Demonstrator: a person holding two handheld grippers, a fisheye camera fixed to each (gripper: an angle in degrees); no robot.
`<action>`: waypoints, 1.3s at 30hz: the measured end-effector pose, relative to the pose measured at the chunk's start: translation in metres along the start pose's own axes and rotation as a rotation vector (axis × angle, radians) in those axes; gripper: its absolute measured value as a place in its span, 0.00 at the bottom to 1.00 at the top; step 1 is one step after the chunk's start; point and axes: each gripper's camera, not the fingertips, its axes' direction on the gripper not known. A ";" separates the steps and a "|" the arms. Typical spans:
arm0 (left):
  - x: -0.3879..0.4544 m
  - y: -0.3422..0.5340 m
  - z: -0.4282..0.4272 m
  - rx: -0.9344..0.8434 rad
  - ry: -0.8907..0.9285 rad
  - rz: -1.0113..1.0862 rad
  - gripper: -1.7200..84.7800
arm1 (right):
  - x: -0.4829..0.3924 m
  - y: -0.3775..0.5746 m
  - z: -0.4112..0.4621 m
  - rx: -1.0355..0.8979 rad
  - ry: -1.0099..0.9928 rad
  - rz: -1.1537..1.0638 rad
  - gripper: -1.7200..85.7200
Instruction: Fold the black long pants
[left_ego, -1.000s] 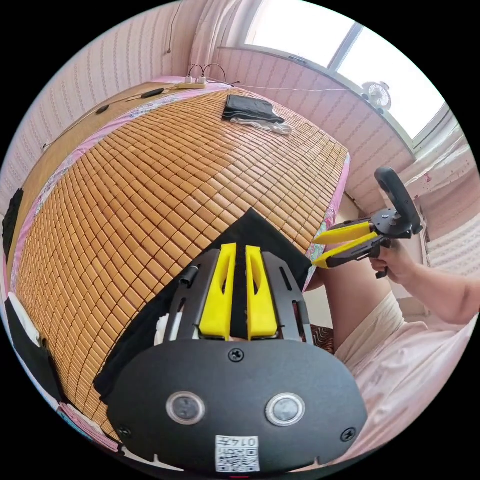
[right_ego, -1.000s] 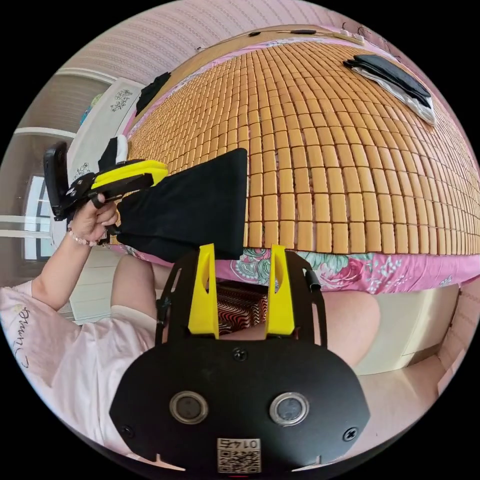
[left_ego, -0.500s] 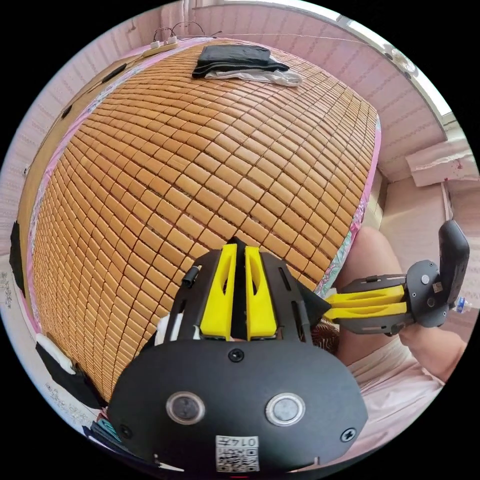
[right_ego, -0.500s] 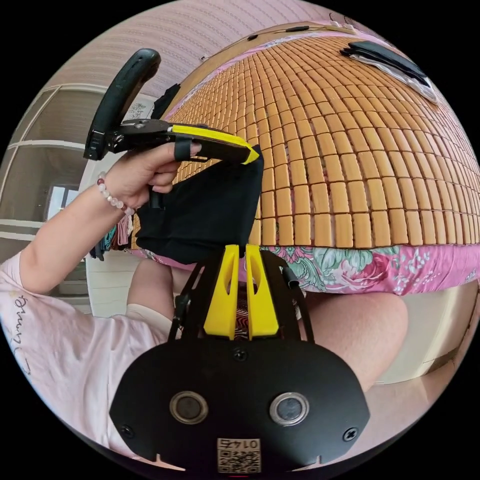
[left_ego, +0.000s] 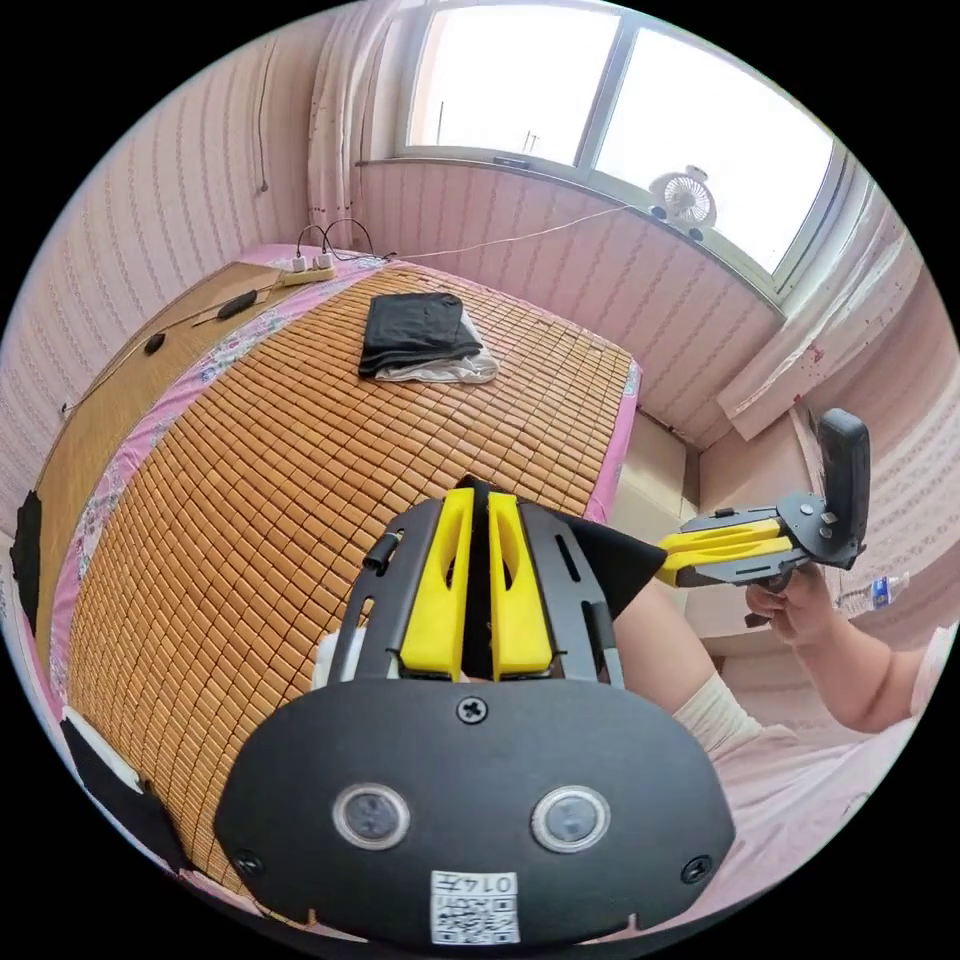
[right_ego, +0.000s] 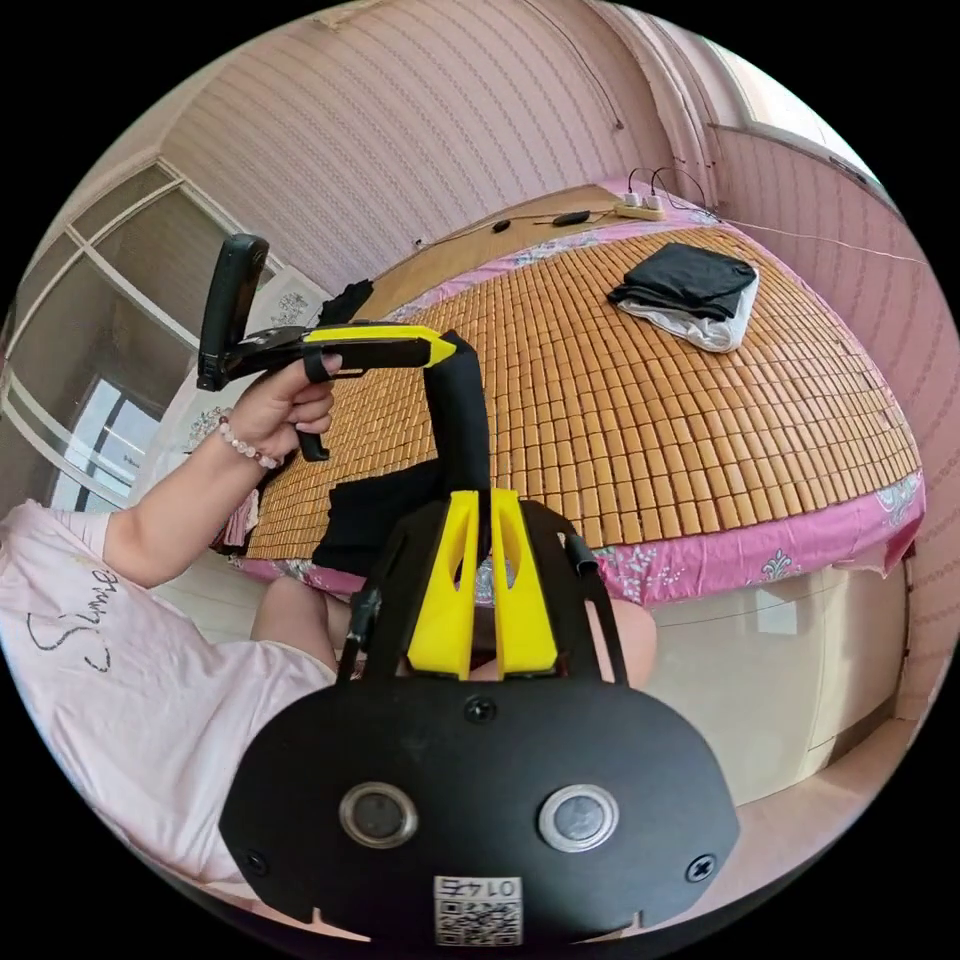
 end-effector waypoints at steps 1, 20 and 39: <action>-0.012 0.015 -0.023 0.055 0.011 -0.031 0.04 | -0.009 -0.001 -0.005 0.017 -0.033 -0.037 0.04; -0.120 0.295 -0.067 -0.045 -0.035 -0.709 0.14 | -0.081 0.010 0.137 -0.328 0.071 -0.262 0.21; -0.147 0.302 -0.016 -0.241 -0.036 -0.604 0.18 | -0.010 0.023 0.182 -0.399 -0.039 0.030 0.17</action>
